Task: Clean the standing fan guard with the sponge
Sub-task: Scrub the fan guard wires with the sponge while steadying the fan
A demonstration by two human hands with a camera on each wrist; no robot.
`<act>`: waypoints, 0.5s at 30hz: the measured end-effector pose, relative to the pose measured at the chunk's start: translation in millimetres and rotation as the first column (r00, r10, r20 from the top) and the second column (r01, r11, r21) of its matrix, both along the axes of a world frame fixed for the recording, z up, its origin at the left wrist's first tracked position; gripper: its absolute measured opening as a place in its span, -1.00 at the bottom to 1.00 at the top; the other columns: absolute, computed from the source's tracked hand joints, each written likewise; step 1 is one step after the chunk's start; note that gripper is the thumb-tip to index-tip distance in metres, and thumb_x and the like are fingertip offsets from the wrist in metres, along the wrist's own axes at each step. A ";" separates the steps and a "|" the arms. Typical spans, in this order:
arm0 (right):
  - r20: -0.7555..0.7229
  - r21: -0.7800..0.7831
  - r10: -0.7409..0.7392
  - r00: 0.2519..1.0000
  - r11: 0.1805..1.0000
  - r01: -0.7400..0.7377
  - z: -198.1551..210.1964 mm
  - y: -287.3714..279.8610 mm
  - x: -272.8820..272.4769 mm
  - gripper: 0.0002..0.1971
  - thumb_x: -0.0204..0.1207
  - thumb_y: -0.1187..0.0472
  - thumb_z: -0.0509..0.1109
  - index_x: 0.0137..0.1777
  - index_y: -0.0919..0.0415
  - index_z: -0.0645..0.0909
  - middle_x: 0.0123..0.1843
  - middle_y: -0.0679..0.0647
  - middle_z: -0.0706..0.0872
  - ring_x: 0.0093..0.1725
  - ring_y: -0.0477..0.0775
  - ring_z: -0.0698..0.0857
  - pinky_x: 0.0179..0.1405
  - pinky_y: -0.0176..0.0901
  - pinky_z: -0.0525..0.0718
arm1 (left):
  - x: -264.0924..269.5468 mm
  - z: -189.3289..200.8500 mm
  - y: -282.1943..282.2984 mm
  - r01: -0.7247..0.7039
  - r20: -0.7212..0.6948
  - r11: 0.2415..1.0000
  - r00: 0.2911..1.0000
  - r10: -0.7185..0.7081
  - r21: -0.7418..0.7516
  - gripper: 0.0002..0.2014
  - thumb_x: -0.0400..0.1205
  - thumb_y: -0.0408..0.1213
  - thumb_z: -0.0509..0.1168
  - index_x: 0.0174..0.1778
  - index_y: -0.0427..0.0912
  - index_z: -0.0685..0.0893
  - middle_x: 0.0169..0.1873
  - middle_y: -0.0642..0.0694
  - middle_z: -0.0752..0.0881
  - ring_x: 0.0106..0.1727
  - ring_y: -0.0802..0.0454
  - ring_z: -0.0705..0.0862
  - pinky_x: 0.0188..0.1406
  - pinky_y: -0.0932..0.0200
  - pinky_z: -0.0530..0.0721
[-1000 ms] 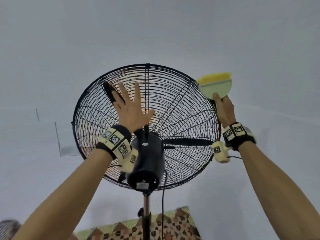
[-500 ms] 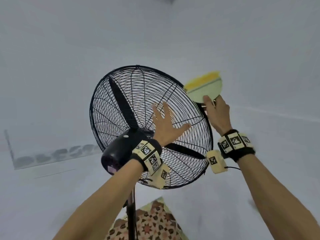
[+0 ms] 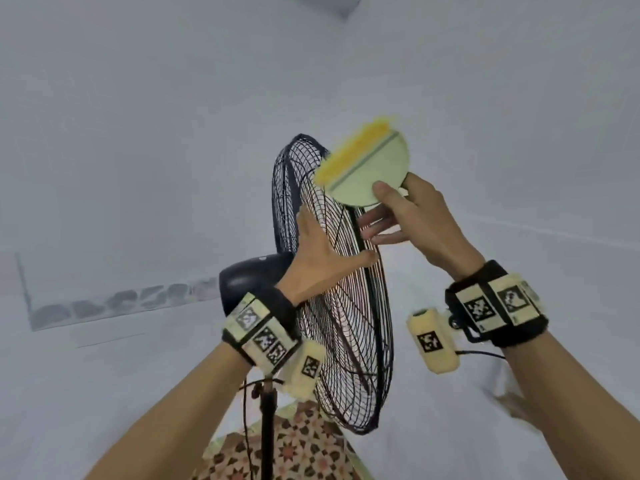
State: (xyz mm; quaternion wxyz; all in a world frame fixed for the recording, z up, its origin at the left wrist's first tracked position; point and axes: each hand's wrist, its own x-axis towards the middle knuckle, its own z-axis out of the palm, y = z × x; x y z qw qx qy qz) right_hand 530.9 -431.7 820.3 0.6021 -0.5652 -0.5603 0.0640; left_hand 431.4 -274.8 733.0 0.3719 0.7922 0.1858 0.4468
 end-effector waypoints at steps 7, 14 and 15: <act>-0.194 0.130 0.173 0.966 0.980 -0.150 -9.9 47.8 -28.1 -0.66 0.84 0.03 0.23 0.43 0.25 0.53 0.02 0.21 0.89 -0.10 0.17 0.85 -0.15 -0.02 0.82 | -93.7 21.9 12.5 0.128 -0.017 0.991 0.992 -0.128 0.029 0.05 0.36 0.07 0.59 0.71 -0.01 0.18 0.39 0.12 0.63 0.29 0.27 0.71 0.38 0.08 0.68; -0.246 0.305 0.150 0.958 0.950 -0.070 -13.5 104.0 -38.5 -0.76 0.80 0.06 0.30 0.37 0.12 0.54 0.16 0.15 0.85 0.07 0.14 0.86 -0.02 0.06 0.86 | -168.8 39.8 42.6 0.274 -0.193 0.959 0.939 -0.284 -0.077 -0.31 0.51 -0.16 0.47 0.46 0.56 0.45 0.38 0.55 0.62 0.49 0.22 0.63 0.25 0.09 0.74; -0.257 0.306 0.136 0.957 0.950 -0.053 -15.0 110.3 -37.6 -0.75 0.80 0.05 0.31 0.39 0.10 0.54 0.21 0.11 0.82 0.15 0.14 0.84 0.01 0.06 0.87 | -177.2 37.8 49.5 0.277 -0.184 0.954 0.938 -0.293 -0.112 -0.26 0.49 -0.14 0.51 0.52 0.54 0.43 0.47 0.51 0.57 0.54 0.16 0.62 0.28 -0.01 0.76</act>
